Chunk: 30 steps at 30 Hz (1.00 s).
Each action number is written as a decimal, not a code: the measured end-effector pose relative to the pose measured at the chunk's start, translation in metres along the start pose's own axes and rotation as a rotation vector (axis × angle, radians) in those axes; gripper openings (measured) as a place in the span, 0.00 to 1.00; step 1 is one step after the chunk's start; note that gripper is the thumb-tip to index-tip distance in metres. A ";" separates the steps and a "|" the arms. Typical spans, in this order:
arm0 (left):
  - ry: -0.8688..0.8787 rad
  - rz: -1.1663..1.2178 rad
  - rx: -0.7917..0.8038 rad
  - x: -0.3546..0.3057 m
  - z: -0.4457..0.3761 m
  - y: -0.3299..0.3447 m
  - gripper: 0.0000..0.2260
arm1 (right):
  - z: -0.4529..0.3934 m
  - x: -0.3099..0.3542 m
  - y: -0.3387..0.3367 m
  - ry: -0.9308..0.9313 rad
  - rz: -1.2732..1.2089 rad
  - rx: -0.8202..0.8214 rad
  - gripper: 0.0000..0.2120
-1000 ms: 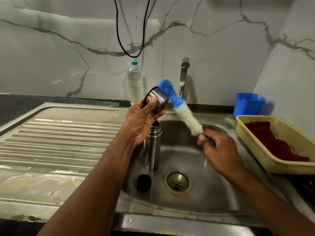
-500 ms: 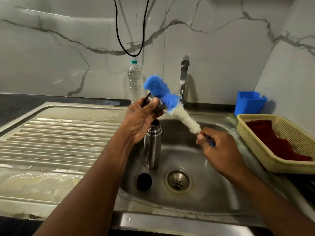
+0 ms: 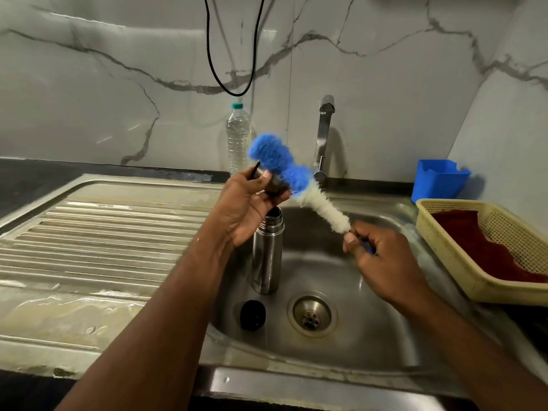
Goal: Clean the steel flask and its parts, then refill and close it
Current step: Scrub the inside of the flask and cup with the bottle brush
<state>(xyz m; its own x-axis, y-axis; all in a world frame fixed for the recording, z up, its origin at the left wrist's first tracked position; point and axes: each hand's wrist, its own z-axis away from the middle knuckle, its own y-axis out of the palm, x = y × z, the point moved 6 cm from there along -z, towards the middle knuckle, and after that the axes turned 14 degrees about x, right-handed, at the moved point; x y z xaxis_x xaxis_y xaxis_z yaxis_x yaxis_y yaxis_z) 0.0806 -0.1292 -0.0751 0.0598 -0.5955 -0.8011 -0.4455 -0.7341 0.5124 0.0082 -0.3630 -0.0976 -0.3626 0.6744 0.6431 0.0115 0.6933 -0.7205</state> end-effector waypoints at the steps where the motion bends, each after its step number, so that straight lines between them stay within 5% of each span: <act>1: 0.000 0.005 -0.009 0.000 0.001 0.000 0.08 | -0.001 -0.002 0.000 0.018 -0.008 0.001 0.12; 4: 0.027 0.072 -0.029 -0.001 0.001 0.001 0.16 | 0.000 -0.004 -0.001 0.007 -0.053 -0.006 0.12; 8: 0.067 0.136 -0.054 -0.002 0.001 -0.001 0.14 | -0.002 -0.004 0.004 -0.012 -0.047 0.014 0.12; 17: 0.063 0.001 -0.148 -0.003 0.000 0.003 0.23 | -0.003 -0.009 0.005 0.049 -0.133 0.044 0.13; 30: 0.090 0.141 -0.123 -0.004 -0.003 -0.001 0.22 | -0.005 -0.012 0.002 0.019 -0.222 0.011 0.15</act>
<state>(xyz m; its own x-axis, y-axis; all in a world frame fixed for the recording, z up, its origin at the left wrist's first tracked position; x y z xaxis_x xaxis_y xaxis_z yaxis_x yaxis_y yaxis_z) 0.0836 -0.1269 -0.0717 0.0866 -0.7180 -0.6906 -0.3433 -0.6723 0.6559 0.0170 -0.3688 -0.1052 -0.3378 0.5098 0.7912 -0.0769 0.8228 -0.5630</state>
